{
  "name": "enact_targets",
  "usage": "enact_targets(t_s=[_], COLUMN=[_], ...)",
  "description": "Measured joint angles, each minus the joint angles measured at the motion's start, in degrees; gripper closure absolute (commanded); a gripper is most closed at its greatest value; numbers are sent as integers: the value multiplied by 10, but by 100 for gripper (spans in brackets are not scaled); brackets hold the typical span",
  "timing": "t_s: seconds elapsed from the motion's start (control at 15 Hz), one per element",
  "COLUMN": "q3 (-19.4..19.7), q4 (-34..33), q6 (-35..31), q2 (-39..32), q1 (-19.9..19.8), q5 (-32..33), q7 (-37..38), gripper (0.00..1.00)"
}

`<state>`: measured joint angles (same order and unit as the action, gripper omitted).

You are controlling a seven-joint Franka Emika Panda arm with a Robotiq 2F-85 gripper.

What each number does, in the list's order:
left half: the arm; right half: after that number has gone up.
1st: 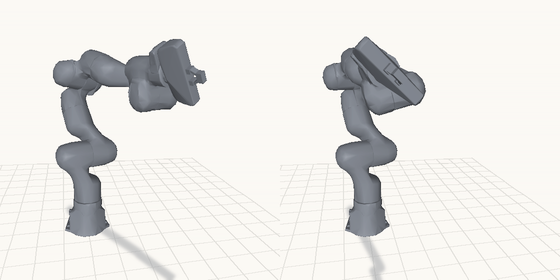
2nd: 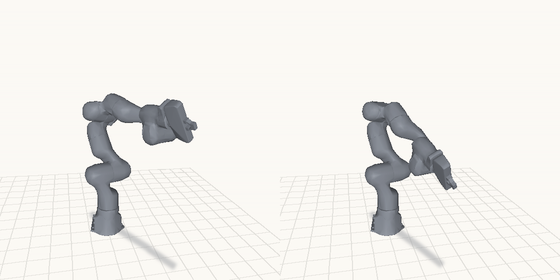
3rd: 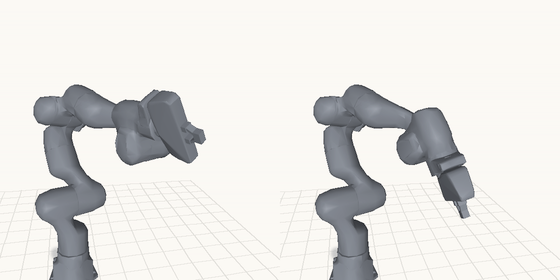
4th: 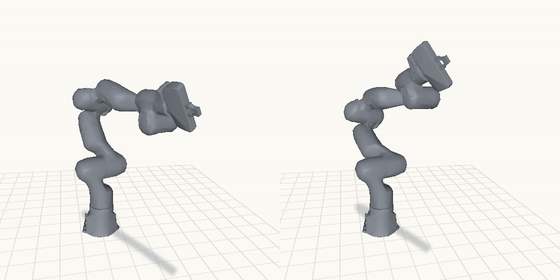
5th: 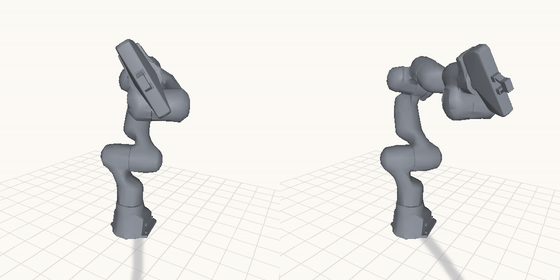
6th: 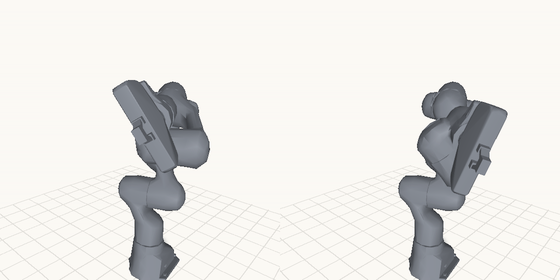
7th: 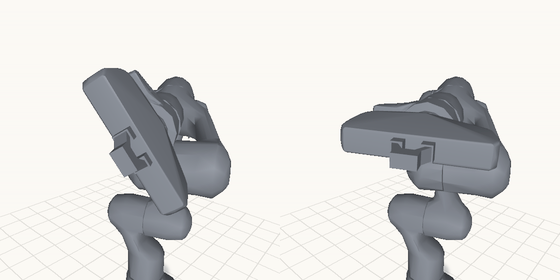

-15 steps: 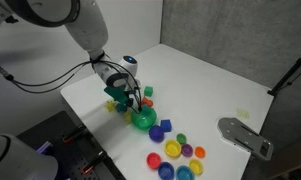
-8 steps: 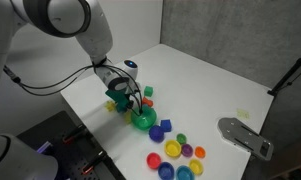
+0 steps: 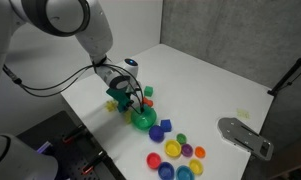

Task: Put the green object inside the block

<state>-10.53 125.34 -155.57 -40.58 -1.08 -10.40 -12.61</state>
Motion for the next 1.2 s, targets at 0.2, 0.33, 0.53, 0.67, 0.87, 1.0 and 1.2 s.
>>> enact_targets(t_s=[0.2, 0.33, 0.53, 0.67, 0.87, 1.0, 1.2], q3=[7, 11, 18, 28, 60, 91, 133], q4=[0, 1, 5, 10, 24, 30, 32], q6=[8, 21, 46, 64, 88, 97, 102], q2=[24, 49, 98, 132, 180, 202, 210], q1=[0, 0, -1, -1, -1, -2, -6], q5=[7, 9, 9, 10, 32, 63, 107], q7=[5, 6, 6, 7, 23, 40, 61], gripper=[91, 93, 92, 92, 92, 92, 53])
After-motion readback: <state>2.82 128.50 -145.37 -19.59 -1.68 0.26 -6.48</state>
